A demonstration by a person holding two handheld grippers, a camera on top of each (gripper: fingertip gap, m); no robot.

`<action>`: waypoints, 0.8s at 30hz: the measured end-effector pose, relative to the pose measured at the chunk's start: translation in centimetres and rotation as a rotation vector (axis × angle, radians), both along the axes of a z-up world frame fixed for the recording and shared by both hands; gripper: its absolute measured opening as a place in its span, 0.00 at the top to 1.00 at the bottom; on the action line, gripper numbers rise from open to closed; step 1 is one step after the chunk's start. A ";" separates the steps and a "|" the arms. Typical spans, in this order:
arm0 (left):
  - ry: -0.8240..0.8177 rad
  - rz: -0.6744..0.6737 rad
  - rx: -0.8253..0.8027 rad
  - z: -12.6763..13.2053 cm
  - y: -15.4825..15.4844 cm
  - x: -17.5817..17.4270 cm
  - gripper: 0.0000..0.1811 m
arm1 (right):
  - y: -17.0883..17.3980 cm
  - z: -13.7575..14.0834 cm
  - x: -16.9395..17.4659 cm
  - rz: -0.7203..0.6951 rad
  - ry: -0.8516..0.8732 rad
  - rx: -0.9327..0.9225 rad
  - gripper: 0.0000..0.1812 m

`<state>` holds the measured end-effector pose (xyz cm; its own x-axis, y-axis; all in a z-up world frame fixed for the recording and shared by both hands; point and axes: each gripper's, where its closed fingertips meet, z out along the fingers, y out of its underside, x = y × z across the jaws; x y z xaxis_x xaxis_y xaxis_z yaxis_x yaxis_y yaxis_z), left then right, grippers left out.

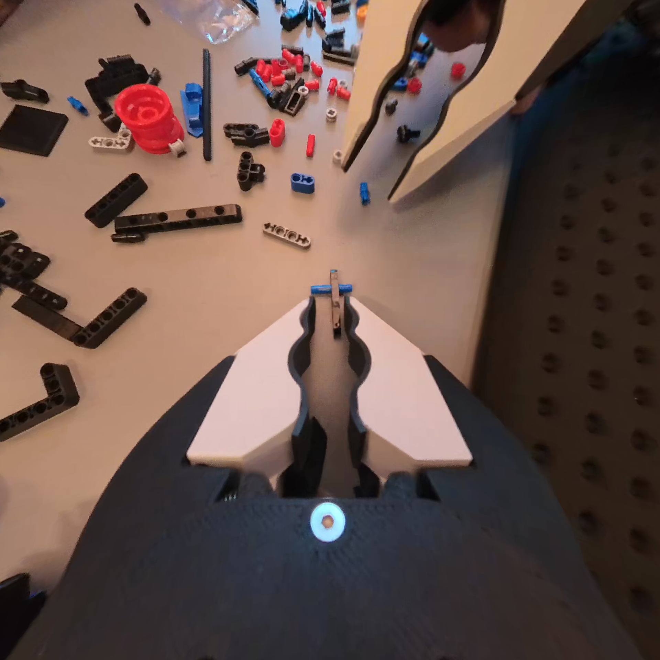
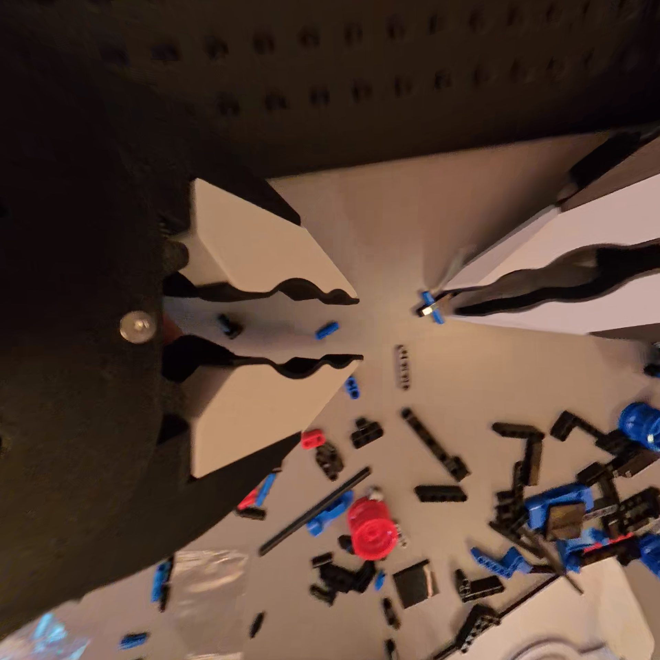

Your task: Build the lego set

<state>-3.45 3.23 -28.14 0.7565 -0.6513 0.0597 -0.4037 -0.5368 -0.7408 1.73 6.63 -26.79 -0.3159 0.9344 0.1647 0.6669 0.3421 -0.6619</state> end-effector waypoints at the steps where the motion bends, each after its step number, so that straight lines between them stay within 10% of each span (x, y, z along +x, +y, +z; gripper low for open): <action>1: -0.017 0.002 0.008 0.4 0.0 0.0 0.92 | 0.3 -0.2 0.6 -0.011 -0.020 0.004 0.87; 17: -0.008 -0.021 -0.058 -0.4 -2.3 -0.2 0.91 | 0.5 -1.8 0.5 0.031 -0.078 0.023 0.99; 24: 0.034 0.010 0.095 1.4 -1.2 -0.5 0.89 | -1.0 2.2 -0.8 0.015 0.135 -0.133 0.99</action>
<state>-3.90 2.02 -26.74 0.7636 -0.6451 -0.0278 -0.4247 -0.4694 -0.7741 0.98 5.65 -24.63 -0.3131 0.9462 0.0822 0.5644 0.2550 -0.7852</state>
